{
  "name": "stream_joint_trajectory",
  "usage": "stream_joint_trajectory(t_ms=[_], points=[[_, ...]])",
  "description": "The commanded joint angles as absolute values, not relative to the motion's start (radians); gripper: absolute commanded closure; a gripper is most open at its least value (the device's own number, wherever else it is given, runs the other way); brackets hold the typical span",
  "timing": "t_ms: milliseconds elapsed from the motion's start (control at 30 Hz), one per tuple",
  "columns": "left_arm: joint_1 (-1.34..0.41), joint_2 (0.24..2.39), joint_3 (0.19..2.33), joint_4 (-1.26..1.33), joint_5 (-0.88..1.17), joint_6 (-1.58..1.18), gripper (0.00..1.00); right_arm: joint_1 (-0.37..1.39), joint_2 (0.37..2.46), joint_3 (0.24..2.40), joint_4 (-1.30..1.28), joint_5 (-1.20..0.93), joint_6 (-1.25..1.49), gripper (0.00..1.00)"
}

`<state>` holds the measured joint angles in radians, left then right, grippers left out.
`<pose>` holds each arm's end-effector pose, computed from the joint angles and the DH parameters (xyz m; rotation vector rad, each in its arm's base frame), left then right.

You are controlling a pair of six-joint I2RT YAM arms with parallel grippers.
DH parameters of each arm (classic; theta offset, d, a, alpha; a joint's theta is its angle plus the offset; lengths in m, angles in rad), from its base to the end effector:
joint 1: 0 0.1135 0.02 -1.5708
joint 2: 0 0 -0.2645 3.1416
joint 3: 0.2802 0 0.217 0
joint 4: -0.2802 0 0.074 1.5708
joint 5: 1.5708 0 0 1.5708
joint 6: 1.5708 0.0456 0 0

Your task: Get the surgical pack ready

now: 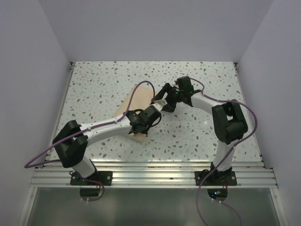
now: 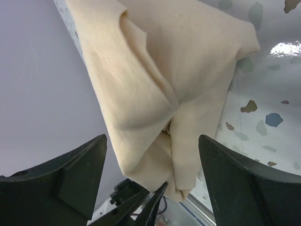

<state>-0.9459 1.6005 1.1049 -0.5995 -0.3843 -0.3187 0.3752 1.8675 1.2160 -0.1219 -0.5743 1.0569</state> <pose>0.1853 -0.2277 0.2281 0.6688 2.4502 0.0346 0.3444 0.1623 0.2093 0.5639 2.5568 1.2973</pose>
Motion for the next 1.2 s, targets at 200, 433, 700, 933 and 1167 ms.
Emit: stream_joint_trajectory(t_ms=[200, 433, 700, 933, 1167], points=[[-0.957, 1.588, 1.106, -0.589, -0.354, -0.337, 0.83, 0.436, 1.973, 1.333, -0.049, -0.583, 1.209, 0.23], [-0.957, 1.591, 1.094, -0.588, -0.347, -0.327, 0.83, 0.440, 2.006, 1.364, -0.052, -0.584, 1.221, 0.32], [-0.957, 1.583, 1.062, -0.603, -0.347, -0.321, 0.85, 0.414, 2.007, 1.416, -0.169, -0.551, 1.122, 0.60], [-0.957, 1.555, 0.999, -0.597, -0.313, -0.328, 0.91, 0.356, 2.000, 1.384, -0.268, -0.543, 0.910, 0.94], [-0.957, 1.536, 0.965, -0.597, -0.290, -0.324, 0.91, 0.350, 1.941, 1.260, -0.278, -0.543, 0.750, 1.00]])
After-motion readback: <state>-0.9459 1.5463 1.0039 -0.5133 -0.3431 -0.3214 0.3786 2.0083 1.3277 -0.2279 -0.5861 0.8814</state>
